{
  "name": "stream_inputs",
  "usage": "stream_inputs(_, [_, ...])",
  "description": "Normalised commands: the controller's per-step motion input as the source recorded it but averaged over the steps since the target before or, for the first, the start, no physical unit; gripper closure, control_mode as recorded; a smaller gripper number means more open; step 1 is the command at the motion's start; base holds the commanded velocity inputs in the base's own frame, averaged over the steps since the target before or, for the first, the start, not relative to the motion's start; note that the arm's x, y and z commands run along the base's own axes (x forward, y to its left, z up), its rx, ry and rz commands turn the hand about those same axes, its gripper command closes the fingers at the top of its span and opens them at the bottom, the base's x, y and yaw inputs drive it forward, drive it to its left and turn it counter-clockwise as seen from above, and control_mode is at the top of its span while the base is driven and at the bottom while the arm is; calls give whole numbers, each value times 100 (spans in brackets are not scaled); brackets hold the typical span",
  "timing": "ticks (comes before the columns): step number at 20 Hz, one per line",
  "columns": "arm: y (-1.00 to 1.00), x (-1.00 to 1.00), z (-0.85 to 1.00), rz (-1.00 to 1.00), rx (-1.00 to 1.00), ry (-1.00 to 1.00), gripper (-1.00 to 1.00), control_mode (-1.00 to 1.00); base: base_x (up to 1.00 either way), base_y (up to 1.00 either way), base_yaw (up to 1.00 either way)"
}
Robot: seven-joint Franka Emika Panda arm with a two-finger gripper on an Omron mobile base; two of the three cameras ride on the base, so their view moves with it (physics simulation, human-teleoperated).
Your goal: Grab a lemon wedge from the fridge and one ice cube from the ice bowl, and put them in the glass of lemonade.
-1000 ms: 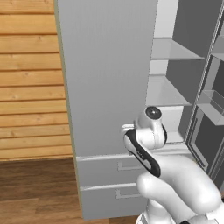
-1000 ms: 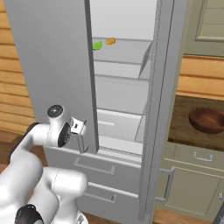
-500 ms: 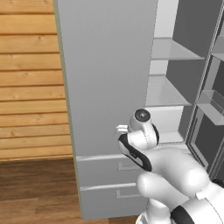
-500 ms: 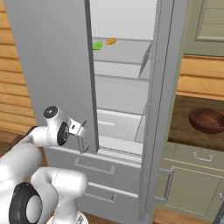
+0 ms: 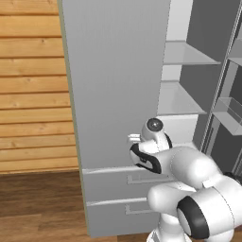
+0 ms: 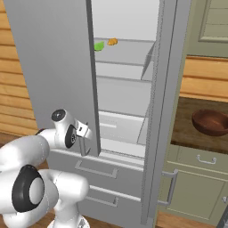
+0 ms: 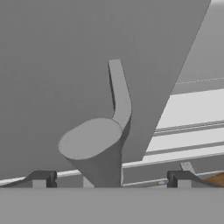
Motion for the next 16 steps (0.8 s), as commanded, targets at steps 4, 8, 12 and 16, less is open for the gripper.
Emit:
stream_inputs(4, [9, 0, -24, 0, -8, 0, -100, -100, 0, 0, 0])
stream_inputs(8, [2, 6, -21, 0, -5, -3, -100, -100, 0, 0, 0])
stream_inputs(12, [-3, 22, -17, 0, 0, -6, -100, -100, 0, 0, 0])
stream_inputs(16, [0, 29, -11, 0, 0, -5, -100, -100, 0, 0, 0])
